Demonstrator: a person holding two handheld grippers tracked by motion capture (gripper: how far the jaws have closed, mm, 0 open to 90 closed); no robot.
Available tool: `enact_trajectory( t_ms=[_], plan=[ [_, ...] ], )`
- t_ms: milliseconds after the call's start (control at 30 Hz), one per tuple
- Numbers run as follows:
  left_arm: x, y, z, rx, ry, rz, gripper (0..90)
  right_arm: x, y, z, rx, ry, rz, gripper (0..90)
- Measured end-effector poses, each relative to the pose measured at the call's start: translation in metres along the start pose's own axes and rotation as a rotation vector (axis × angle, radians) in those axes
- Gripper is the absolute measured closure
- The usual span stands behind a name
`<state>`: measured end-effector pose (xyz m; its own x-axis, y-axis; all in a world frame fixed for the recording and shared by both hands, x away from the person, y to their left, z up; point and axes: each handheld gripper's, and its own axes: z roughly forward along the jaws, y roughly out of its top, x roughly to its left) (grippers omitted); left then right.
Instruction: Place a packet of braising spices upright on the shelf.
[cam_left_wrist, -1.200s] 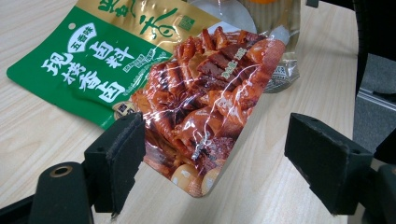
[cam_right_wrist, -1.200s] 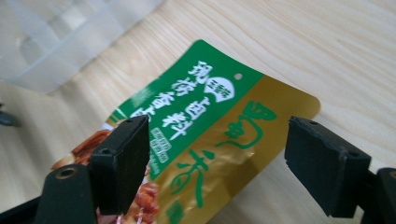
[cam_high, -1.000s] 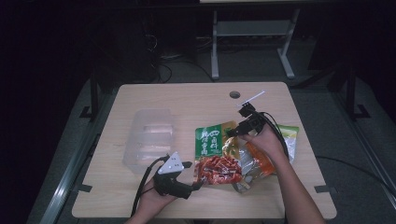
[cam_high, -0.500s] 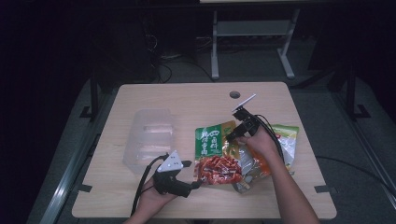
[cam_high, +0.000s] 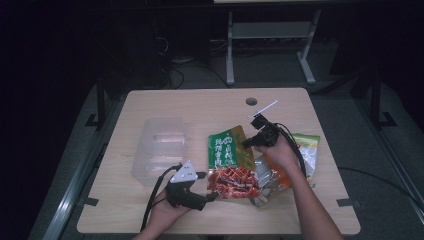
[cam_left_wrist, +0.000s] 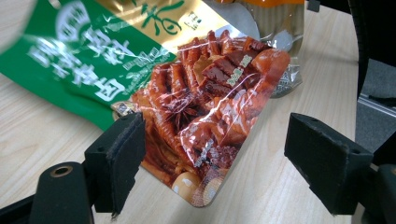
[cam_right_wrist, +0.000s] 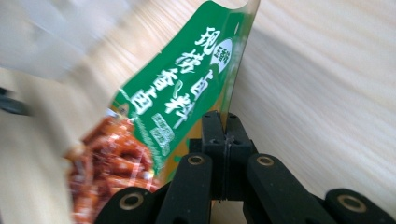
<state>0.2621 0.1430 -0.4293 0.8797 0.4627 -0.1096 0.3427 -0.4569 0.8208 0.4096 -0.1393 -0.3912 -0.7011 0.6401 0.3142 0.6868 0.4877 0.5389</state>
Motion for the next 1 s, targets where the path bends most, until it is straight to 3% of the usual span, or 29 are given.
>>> enact_trajectory(
  t_ms=[67, 167, 200, 233, 433, 633, 700, 800, 833, 900, 967, 1000],
  plan=[
    [0.000, 0.001, -0.001, -0.008, -0.001, -0.021, 18.4, 0.012, -0.001, -0.013, -0.063, 0.000, -0.040, 89.9],
    [0.001, 0.004, -0.001, -0.024, -0.003, -0.033, 18.1, 0.020, -0.002, -0.023, -0.098, 0.008, -0.055, 90.0],
    [0.001, 0.005, -0.001, -0.023, 0.003, -0.037, 16.5, 0.027, -0.004, -0.032, -0.139, 0.012, -0.077, 90.0],
    [0.001, 0.005, 0.000, -0.024, 0.008, -0.043, 16.5, 0.027, -0.004, -0.032, -0.139, 0.012, -0.077, 90.0],
    [0.005, 0.012, 0.009, -0.035, 0.049, -0.083, 16.5, 0.047, -0.024, -0.061, -0.257, 0.020, -0.152, 90.0],
    [0.013, 0.018, 0.023, -0.050, 0.092, -0.145, 16.4, 0.054, -0.043, -0.077, -0.308, 0.002, -0.189, 89.9],
    [0.015, 0.017, 0.027, -0.051, 0.078, -0.174, 16.4, 0.052, -0.051, -0.080, -0.327, 0.004, -0.186, 89.9],
    [0.019, 0.020, 0.036, -0.030, 0.066, -0.177, 16.5, 0.048, -0.062, -0.082, -0.363, 0.029, -0.179, 89.9],
    [0.023, 0.023, 0.042, -0.014, 0.033, -0.183, 18.0, 0.047, -0.065, -0.082, -0.376, 0.040, -0.173, 89.9],
    [0.028, 0.027, 0.046, -0.002, -0.013, -0.207, 28.3, 0.044, -0.069, -0.078, -0.379, 0.049, -0.167, 89.9],
    [0.029, 0.029, 0.048, -0.003, -0.029, -0.205, 43.2, 0.042, -0.071, -0.077, -0.375, 0.046, -0.164, 89.9],
    [0.029, 0.031, 0.049, -0.011, -0.034, -0.207, 43.2, 0.042, -0.071, -0.077, -0.375, 0.046, -0.164, 89.9]
  ],
)
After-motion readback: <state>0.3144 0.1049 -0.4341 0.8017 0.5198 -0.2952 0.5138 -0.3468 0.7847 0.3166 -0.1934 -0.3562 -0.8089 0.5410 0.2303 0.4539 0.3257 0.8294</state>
